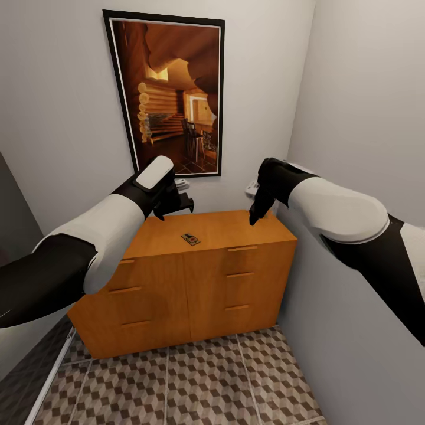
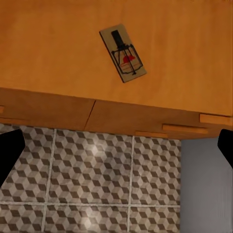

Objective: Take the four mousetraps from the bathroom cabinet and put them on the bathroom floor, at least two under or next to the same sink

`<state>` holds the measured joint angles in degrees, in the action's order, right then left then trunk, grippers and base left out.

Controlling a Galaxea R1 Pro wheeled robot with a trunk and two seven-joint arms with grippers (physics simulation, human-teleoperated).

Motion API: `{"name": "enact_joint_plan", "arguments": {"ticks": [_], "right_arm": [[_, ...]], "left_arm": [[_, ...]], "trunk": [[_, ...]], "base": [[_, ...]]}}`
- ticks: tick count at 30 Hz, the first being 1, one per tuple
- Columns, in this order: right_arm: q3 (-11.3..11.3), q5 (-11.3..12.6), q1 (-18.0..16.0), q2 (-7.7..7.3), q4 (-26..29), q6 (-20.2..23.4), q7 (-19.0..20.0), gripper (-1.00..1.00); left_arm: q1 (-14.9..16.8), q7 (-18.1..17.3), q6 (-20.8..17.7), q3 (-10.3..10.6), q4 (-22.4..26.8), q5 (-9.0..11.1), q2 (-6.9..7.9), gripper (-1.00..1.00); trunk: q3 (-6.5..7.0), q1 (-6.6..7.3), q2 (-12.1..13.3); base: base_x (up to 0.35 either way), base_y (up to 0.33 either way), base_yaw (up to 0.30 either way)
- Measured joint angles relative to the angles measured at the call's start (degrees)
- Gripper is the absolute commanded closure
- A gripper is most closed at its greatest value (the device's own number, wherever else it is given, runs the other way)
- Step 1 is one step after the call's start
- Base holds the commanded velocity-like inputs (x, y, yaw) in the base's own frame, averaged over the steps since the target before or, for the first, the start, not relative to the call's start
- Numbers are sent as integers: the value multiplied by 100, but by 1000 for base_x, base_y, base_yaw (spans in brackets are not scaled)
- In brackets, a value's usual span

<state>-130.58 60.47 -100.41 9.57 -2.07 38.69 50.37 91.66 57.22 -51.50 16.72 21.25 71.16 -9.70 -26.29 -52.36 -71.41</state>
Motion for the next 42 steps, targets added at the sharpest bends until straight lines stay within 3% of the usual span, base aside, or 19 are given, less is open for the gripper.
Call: {"name": "enact_joint_plan", "arguments": {"ticks": [3, 4, 8, 9, 10, 13, 15, 18, 20, 23, 27, 30, 37, 42], "right_arm": [[8, 353, -5, 39, 2, 389, -516, -100], [18, 657, -7, 39, 5, 614, -776, -100], [29, 1248, -10, 39, 9, 928, -1262, -100], [31, 1373, -10, 39, 10, 974, -1380, -100], [31, 1579, -10, 39, 10, 1040, -1606, -100], [35, 1853, -11, 39, 7, 1104, -1896, -100], [37, 2129, -11, 39, 9, 1167, -2066, -100], [38, 2419, -11, 39, 7, 1307, -2155, -100], [38, 2682, -13, 39, 5, 1506, -2204, -100], [39, 2908, -24, 39, 3, 1723, -2235, -100], [37, 3026, -66, 39, 2, 1856, -2253, -100], [37, 3055, -78, 39, 2, 1928, -2264, -100], [37, 3081, -98, 40, 2, 1974, -2270, -100], [37, 3084, -105, 40, 4, 1957, -2268, -100]], "left_arm": [[2, 7, 195, -5, -15, 27, -11, -100], [3, 19, 333, -6, -28, 54, -27, -100], [1, 49, 387, 10, -70, 236, -30, -100], [1, 54, 356, 4, -77, 313, -30, -100], [1, 67, 265, -1, -102, 511, -30, -100], [2, 152, 167, 12, -200, 835, -30, -100], [3, 378, 233, 18, -398, 1075, -30, -100], [4, 653, 615, 17, -588, 1224, -30, -100], [4, 917, 1244, 19, -711, 1335, -30, -100], [4, 1234, 1737, 21, -772, 1431, -30, -100], [3, 1736, 2127, 16, -801, 1642, -30, -100], [2, 1865, 2213, 18, -812, 1722, -30, -100], [-2, 2356, 2322, 26, -830, 1787, -30, -100], [2, 2491, 2339, 27, -833, 1795, -30, -100]], "trunk": [[0, 0, 0], [0, 0, 0], [0, 0, 0], [0, 0, 0], [0, 0, 0], [0, 0, 0], [0, 0, 0], [0, 0, 0], [0, 0, 0], [0, 0, 0], [0, 0, 0], [0, 0, 0], [0, 0, 0], [0, 0, 0]], "base": [[0, 0, 0], [0, 0, 0], [0, 0, 0], [0, 0, 0], [0, 0, 0], [0, 0, 0], [0, 0, 0], [0, 0, 0], [0, 0, 0], [0, 0, 0], [0, 0, 0], [0, 0, 0], [0, 0, 0], [0, 0, 0]]}}
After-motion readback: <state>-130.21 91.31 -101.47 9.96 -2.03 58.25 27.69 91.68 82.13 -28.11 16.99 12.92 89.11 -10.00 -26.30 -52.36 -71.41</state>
